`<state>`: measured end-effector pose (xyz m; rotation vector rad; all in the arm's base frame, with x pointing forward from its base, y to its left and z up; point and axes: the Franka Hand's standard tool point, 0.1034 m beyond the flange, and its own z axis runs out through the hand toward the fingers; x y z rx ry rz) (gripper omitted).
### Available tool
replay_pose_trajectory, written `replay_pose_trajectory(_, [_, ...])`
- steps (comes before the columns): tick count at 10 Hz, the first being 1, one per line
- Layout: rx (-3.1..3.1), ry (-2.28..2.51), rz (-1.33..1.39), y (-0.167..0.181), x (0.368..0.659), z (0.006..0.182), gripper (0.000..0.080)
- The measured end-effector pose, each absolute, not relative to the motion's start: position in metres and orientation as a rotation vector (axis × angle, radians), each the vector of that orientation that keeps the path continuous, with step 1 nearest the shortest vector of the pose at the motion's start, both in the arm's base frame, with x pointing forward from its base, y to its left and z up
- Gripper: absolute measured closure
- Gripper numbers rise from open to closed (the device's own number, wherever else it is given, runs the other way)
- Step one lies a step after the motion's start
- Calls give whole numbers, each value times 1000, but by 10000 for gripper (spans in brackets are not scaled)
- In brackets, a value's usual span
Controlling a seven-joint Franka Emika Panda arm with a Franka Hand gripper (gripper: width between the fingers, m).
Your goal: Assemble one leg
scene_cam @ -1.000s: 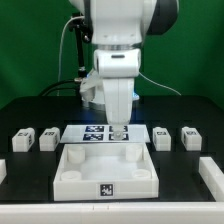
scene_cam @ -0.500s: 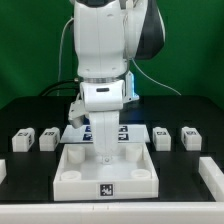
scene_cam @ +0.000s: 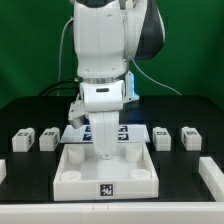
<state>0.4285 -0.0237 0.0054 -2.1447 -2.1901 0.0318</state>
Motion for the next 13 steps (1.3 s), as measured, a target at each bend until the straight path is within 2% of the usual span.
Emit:
replay_pose_trajectory(2, [-2153, -2198, 16, -24, 432, 7, 743])
replay_pose_trajectory(8, [-2153, -2204, 7, -21, 435, 7, 743])
replay_pose_trajectory(10, [-2137, -2221, -25, -5, 452, 7, 743])
replay_pose_trajectory(13, [-2180, -2161, -79, 43, 484, 9, 743])
